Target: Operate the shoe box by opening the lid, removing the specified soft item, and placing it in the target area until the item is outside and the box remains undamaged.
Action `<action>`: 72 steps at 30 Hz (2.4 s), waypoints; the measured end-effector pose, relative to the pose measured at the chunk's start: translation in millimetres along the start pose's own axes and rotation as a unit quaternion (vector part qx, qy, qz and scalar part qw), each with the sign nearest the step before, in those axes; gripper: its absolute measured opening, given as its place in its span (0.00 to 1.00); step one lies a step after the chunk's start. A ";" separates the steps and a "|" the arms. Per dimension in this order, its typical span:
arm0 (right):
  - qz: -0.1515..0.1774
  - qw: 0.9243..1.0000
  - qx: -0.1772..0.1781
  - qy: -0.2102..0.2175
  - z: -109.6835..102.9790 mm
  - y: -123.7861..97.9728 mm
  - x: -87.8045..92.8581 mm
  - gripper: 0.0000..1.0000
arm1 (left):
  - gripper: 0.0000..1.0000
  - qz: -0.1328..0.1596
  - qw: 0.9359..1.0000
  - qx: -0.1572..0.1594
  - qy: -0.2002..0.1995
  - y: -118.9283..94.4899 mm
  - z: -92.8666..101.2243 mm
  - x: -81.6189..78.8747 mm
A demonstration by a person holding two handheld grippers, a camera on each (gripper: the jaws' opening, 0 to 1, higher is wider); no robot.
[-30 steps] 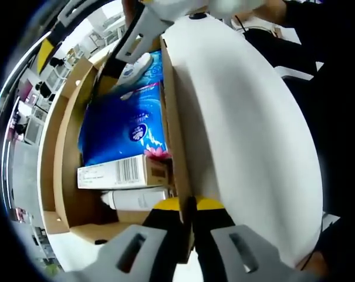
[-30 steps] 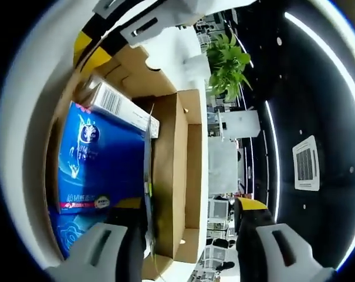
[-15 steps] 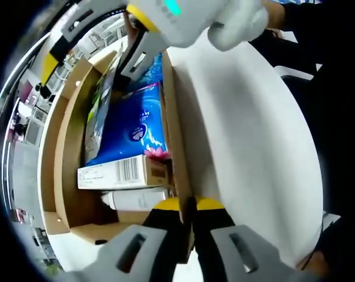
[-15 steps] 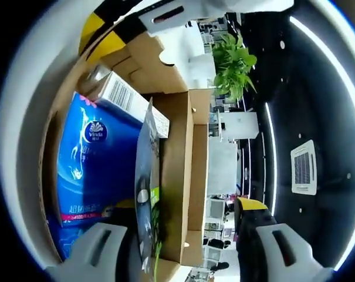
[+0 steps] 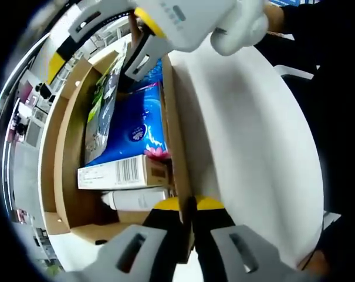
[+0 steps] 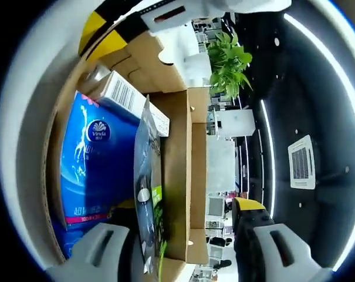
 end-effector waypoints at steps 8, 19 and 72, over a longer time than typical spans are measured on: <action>0.003 1.000 -0.012 -0.011 -3.1 -2.4 -2.1 0.44 | 0.04 -0.001 1.000 0.000 0.002 -0.3 0.9 -0.3; 0.004 0.999 -0.040 -0.019 -8.2 -2.7 -2.5 0.24 | 0.04 -0.001 1.000 -0.001 0.004 -0.4 1.4 -1.0; 0.014 0.996 -0.062 -0.070 -16.1 -6.5 -6.8 0.01 | 0.04 -0.008 1.000 -0.004 0.010 1.3 -0.6 -0.9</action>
Point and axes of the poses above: the point that each gripper's makers call its tool centre point, and the gripper's own axes: y roughly forward along the fingers, z roughly to its right, x roughly out of its underside, the point moved 9 cm from there along -y, roughly backward along the fingers, and after that the axes turned 6 degrees about x, right-handed, at the moved point
